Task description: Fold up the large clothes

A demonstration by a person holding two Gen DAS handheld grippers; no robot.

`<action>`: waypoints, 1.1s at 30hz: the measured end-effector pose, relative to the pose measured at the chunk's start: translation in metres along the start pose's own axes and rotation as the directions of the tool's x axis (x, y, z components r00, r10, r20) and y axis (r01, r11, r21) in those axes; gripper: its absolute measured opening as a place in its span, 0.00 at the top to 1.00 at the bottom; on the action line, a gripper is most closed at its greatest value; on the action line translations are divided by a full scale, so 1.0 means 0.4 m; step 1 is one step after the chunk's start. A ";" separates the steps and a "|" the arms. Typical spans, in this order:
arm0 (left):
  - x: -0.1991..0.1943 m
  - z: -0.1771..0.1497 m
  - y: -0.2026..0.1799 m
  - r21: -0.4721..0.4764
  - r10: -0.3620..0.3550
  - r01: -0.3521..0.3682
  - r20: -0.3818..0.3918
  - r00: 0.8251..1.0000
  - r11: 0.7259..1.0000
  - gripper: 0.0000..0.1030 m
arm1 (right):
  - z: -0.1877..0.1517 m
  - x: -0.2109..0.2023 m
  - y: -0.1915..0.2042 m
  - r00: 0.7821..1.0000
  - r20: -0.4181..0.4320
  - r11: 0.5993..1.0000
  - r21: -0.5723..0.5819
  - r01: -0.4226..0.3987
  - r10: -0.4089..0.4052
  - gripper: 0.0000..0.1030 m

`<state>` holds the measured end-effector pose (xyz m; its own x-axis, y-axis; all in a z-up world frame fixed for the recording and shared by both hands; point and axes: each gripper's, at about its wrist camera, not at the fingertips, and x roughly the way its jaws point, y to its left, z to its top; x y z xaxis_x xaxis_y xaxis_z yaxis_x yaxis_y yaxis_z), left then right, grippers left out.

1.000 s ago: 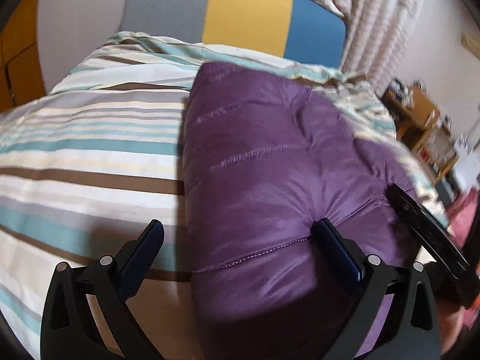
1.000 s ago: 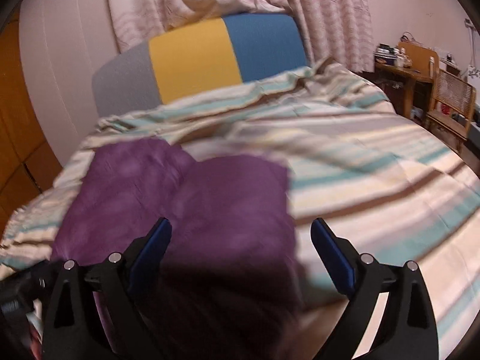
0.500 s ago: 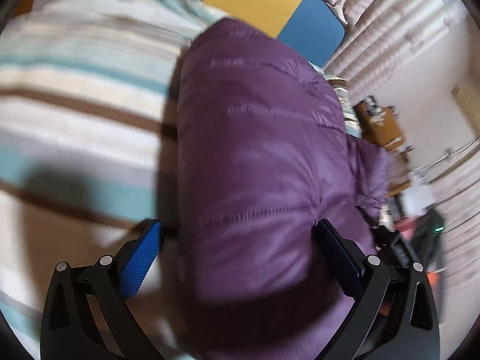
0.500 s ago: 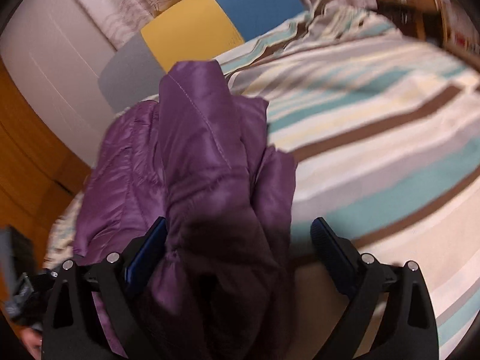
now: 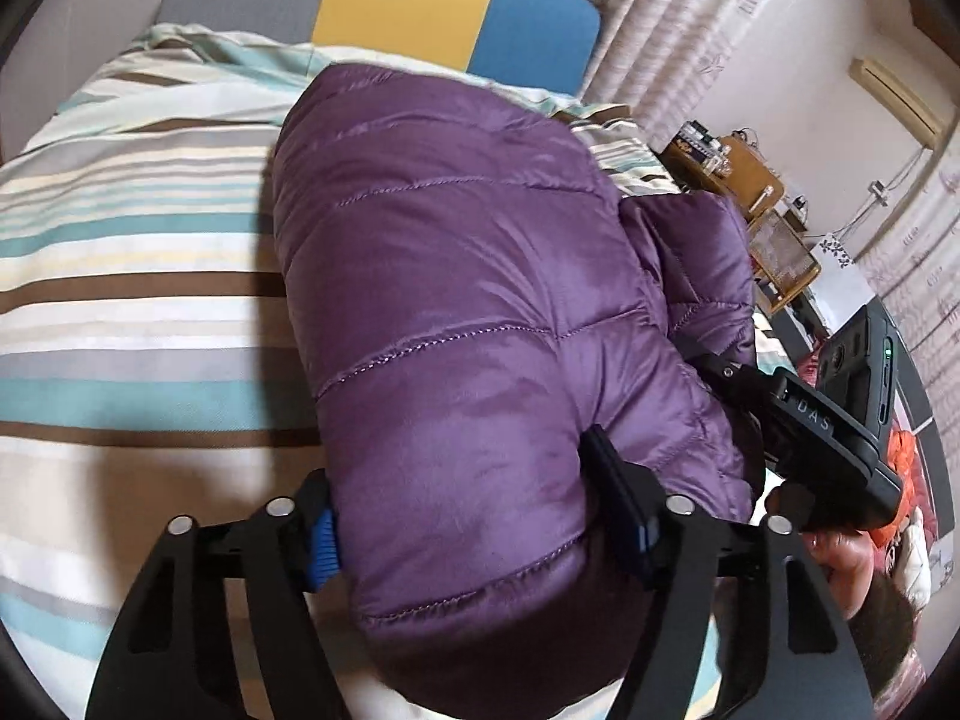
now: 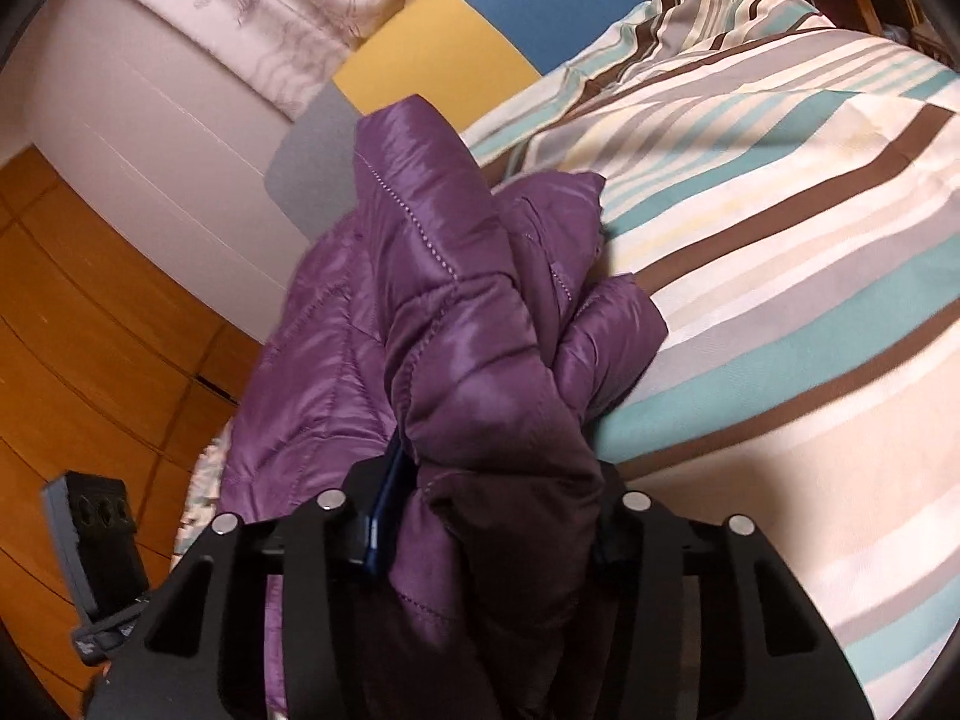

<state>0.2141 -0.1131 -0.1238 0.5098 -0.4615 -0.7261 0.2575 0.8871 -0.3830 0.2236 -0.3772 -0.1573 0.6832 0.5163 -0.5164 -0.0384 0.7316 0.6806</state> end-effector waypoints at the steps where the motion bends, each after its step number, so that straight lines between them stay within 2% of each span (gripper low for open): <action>1: -0.012 -0.006 -0.001 0.008 -0.001 0.001 0.012 1.000 1.000 0.36 | -0.007 -0.008 0.005 1.000 0.007 1.000 0.002 -0.016 0.016 0.57; 9: -0.105 -0.067 -0.010 0.079 0.044 -0.053 0.111 0.993 0.995 0.41 | -0.073 -0.037 0.067 0.996 0.011 0.996 -0.026 -0.088 0.088 0.57; 14: -0.183 -0.101 0.023 0.086 0.096 -0.113 0.179 0.979 0.990 0.41 | -0.107 -0.017 0.136 0.992 -0.017 0.988 -0.083 -0.128 0.127 0.57; 19: -0.257 -0.131 0.086 0.036 0.145 -0.158 0.245 0.959 0.987 0.42 | -0.131 0.052 0.229 0.985 -0.067 0.975 -0.149 -0.165 0.157 0.57; 20: -0.267 -0.135 0.102 0.026 0.154 -0.166 0.251 0.956 0.986 0.42 | -0.136 0.067 0.246 0.979 -0.090 0.967 -0.163 -0.198 0.185 0.57; 22: -0.288 -0.139 0.141 -0.008 0.179 -0.184 0.267 0.947 0.983 0.42 | -0.146 0.107 0.292 0.974 -0.112 0.959 -0.188 -0.213 0.195 0.57; 29: -0.349 -0.161 0.271 -0.115 0.255 -0.230 0.306 0.917 0.966 0.42 | -0.173 0.233 0.416 0.961 -0.186 0.929 -0.273 -0.251 0.205 0.57; 33: -0.373 -0.181 0.330 -0.161 0.290 -0.250 0.319 0.902 0.955 0.41 | -0.172 0.303 0.452 0.955 -0.215 0.915 -0.305 -0.264 0.204 0.57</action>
<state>0.1125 0.0722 -0.1075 0.7965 -0.1564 -0.5840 -0.0139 0.9610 -0.2763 0.2493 -0.1515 -0.1326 0.4875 0.7380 -0.4665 -0.4380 0.6689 0.6006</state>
